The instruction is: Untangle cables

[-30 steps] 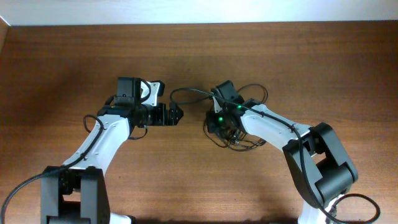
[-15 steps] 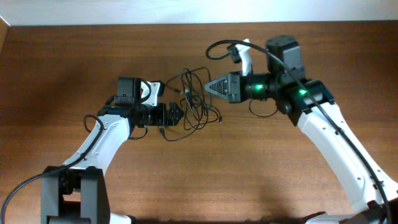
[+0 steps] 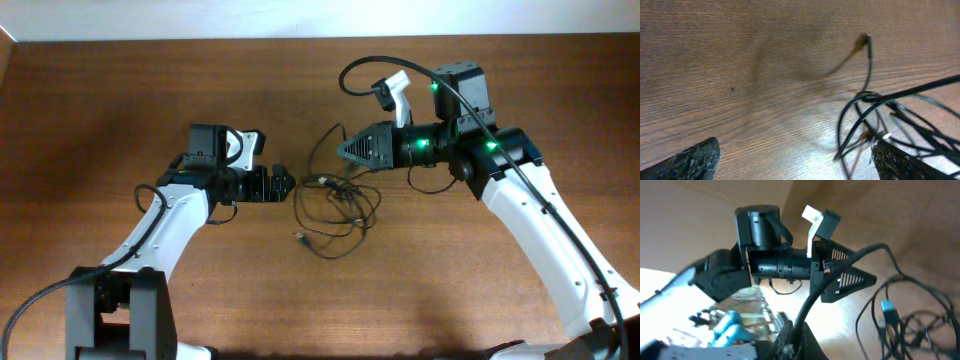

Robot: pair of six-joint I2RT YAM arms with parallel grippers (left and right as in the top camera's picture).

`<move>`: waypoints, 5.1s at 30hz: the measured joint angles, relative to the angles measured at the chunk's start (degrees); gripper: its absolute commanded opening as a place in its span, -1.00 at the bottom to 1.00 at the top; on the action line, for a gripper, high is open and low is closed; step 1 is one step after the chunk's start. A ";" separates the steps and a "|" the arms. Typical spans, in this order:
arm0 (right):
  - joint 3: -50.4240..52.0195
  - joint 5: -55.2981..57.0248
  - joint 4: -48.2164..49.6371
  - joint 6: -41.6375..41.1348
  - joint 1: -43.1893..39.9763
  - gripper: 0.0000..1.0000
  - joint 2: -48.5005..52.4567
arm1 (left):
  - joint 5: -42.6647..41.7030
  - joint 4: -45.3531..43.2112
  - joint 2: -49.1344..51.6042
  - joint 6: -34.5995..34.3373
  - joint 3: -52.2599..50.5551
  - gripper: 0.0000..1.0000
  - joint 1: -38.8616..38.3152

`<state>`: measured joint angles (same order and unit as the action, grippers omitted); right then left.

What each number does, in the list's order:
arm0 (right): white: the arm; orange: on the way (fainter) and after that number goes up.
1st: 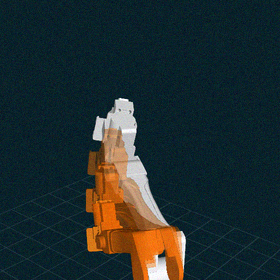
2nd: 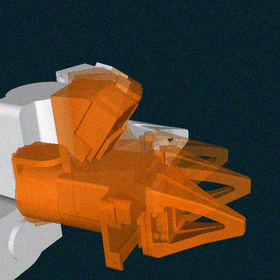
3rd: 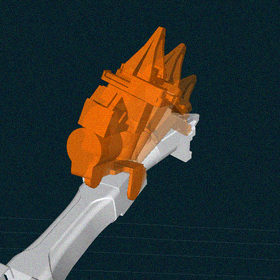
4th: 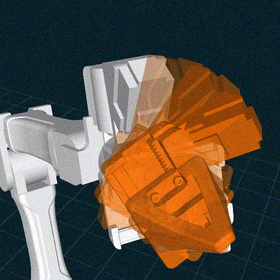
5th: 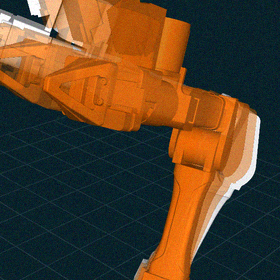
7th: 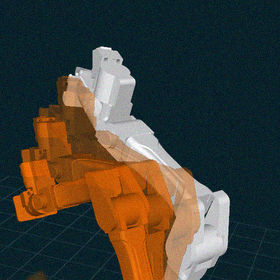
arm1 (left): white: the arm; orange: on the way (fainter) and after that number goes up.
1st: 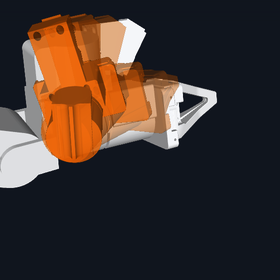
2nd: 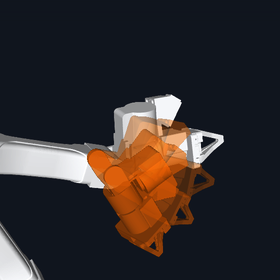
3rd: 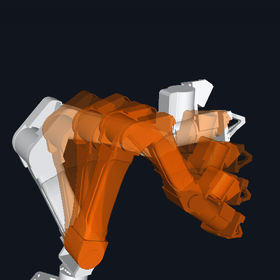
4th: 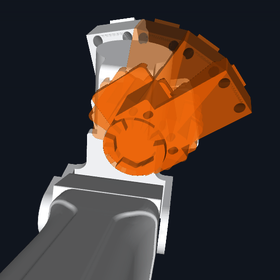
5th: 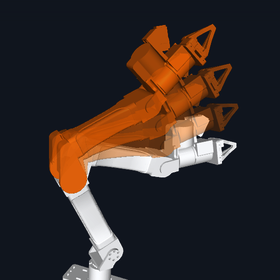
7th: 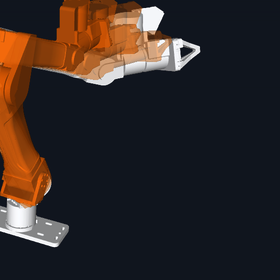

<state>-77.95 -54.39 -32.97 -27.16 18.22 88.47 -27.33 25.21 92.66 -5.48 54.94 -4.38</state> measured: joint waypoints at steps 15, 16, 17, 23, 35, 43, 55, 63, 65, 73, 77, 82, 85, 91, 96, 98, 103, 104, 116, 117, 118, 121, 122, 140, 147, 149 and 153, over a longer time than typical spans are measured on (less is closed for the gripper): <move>0.22 -13.70 13.25 -20.33 -2.99 -0.92 0.00 | 2.21 4.46 0.00 -4.24 0.00 0.88 0.00; 0.22 -13.90 13.27 -21.44 -3.87 -0.92 0.00 | 3.43 4.66 0.00 -4.31 0.00 0.92 0.00; 0.22 -14.10 13.29 -22.95 -4.81 -0.92 0.00 | 4.61 4.74 0.00 -4.26 0.00 0.89 0.00; 0.22 -14.93 13.31 -27.21 -6.25 -0.92 0.00 | -13.51 1.42 0.02 6.91 -0.15 0.60 0.11; 0.22 -15.17 13.29 -28.13 -6.25 -0.92 0.00 | -27.08 -1.42 0.00 17.92 -0.26 0.87 0.09; 0.22 -15.19 13.29 -28.17 -6.25 -0.92 0.00 | -22.43 -8.94 0.48 18.34 -0.33 0.50 -4.96; 0.22 -15.17 13.84 -28.20 -6.47 -0.92 0.00 | -14.51 -29.68 14.75 2.12 -0.63 -0.36 -7.67; 0.28 -26.25 19.74 -26.47 -14.60 -0.92 0.11 | 3.50 -22.67 15.52 -13.40 -0.59 -0.93 -7.65; 0.28 -27.67 19.71 -25.59 -14.64 -0.92 0.11 | 7.76 -21.77 15.56 -18.38 -0.59 -0.90 -7.04; 0.28 -28.70 19.65 -24.98 -14.53 -0.92 0.11 | 3.65 -21.55 15.56 -26.01 -0.59 -1.00 0.46; 0.28 -28.70 19.54 -24.87 -14.53 -0.92 0.11 | 0.48 -17.59 15.56 -27.61 -0.59 -1.00 4.72; 0.28 -28.72 19.52 -24.87 -14.53 -0.92 0.11 | -2.71 -15.28 15.58 -30.08 -0.59 -0.95 8.70; 0.28 -28.72 19.54 -24.15 -14.53 -0.92 0.11 | -4.90 -15.30 15.58 -30.60 -0.59 -1.00 10.03; 0.28 -28.72 18.01 -21.38 -14.53 -0.92 0.13 | -13.42 -16.04 15.58 -28.44 -0.59 -0.36 14.03; 0.28 -28.44 15.17 -20.44 -14.53 -0.92 0.20 | -28.26 -23.87 15.58 -21.62 -0.72 0.29 14.86; 0.28 -28.37 15.04 -20.41 -14.53 -0.92 0.20 | -33.70 -25.90 15.58 -18.86 -0.74 0.47 14.80; 0.28 -28.24 15.02 -20.37 -14.53 -0.92 0.20 | -38.71 -29.81 15.58 -15.89 -0.72 0.64 12.44; 0.28 -28.24 15.02 -20.35 -14.53 -0.92 0.20 | -38.38 -30.05 15.58 -15.72 -0.72 0.78 11.08; 0.28 -28.09 14.99 -20.37 -14.53 -0.92 0.20 | -15.34 -29.42 15.58 -12.90 -0.72 0.93 -9.31; 0.28 -28.06 14.99 -20.35 -14.53 -0.92 0.20 | -13.14 -29.62 15.58 -12.81 -0.72 0.89 -10.56; 0.28 -28.04 14.99 -20.35 -14.53 -0.92 0.20 | -11.93 -29.66 15.58 -12.70 -0.72 0.82 -11.19; 0.28 -28.04 15.02 -20.37 -14.53 -0.92 0.20 | -5.44 -29.66 15.58 -12.31 -0.72 0.67 -14.47; 0.28 -28.02 15.02 -20.37 -14.53 -0.92 0.20 | -4.15 -29.62 15.58 -12.24 -0.72 0.68 -15.02; 0.28 -27.52 14.99 -20.33 -14.53 -0.92 0.20 | 8.52 -28.74 15.98 -12.44 -0.72 -1.00 -17.86; 0.28 -27.34 14.99 -20.33 -14.53 -0.92 0.20 | 8.94 -22.84 16.00 -19.76 -0.61 -1.00 -7.13; 0.28 -27.32 14.58 -18.99 -14.53 -0.92 0.20 | 8.35 -21.27 15.98 -22.21 -0.24 -1.00 -4.31; 1.07 -24.06 8.41 -15.80 -14.53 -0.92 0.20 | 5.53 -18.21 15.89 -25.88 0.15 -1.00 -0.50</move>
<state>-76.88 -78.46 -24.56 -42.96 3.68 88.66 -21.80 7.01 108.55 -31.35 55.09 -4.89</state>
